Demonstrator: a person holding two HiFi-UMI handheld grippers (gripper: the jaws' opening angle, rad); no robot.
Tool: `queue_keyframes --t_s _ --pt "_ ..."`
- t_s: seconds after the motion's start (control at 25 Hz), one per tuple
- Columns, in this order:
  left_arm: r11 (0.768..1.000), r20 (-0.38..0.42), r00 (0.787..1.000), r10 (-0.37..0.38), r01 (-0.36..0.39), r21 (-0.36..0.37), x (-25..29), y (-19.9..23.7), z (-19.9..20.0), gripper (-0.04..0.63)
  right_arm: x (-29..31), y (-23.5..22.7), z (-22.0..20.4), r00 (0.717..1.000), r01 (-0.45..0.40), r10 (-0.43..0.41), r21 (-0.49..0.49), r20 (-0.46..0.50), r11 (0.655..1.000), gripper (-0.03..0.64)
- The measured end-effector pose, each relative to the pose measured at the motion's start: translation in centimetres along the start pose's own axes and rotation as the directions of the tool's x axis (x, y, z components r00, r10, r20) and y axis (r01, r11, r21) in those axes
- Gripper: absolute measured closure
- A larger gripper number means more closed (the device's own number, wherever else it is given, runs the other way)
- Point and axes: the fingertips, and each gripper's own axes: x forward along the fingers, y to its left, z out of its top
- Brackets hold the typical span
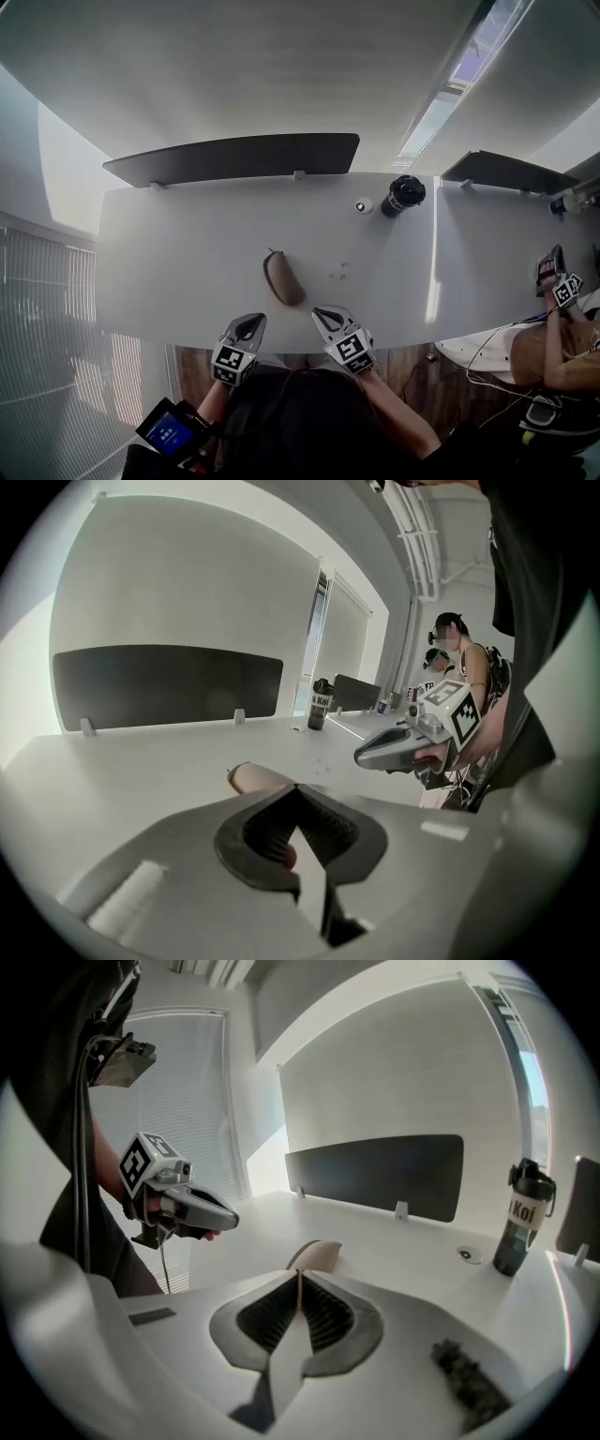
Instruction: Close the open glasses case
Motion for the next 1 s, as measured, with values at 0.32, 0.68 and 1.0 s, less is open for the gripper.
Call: queue_keyframes --t_s 0.32,0.68,1.0 --pt "0.999 0.104 0.994 0.029 -0.031 0.02 -4.5 -6.3 0.0 0.588 -6.0 3.6 0.0 0.989 0.04 -0.041 0.006 0.142 0.999 0.607" --pt "0.998 0.279 0.96 0.016 -0.031 0.051 -13.6 -8.3 -0.5 0.588 -10.9 13.4 1.4 0.96 0.189 -0.181 -0.022 0.214 0.982 0.611" --pt "0.974 0.367 0.922 -0.128 0.047 0.22 -20.1 -12.9 0.0 0.588 -16.2 19.8 4.3 0.91 0.351 -0.329 -0.045 0.251 0.935 0.611"
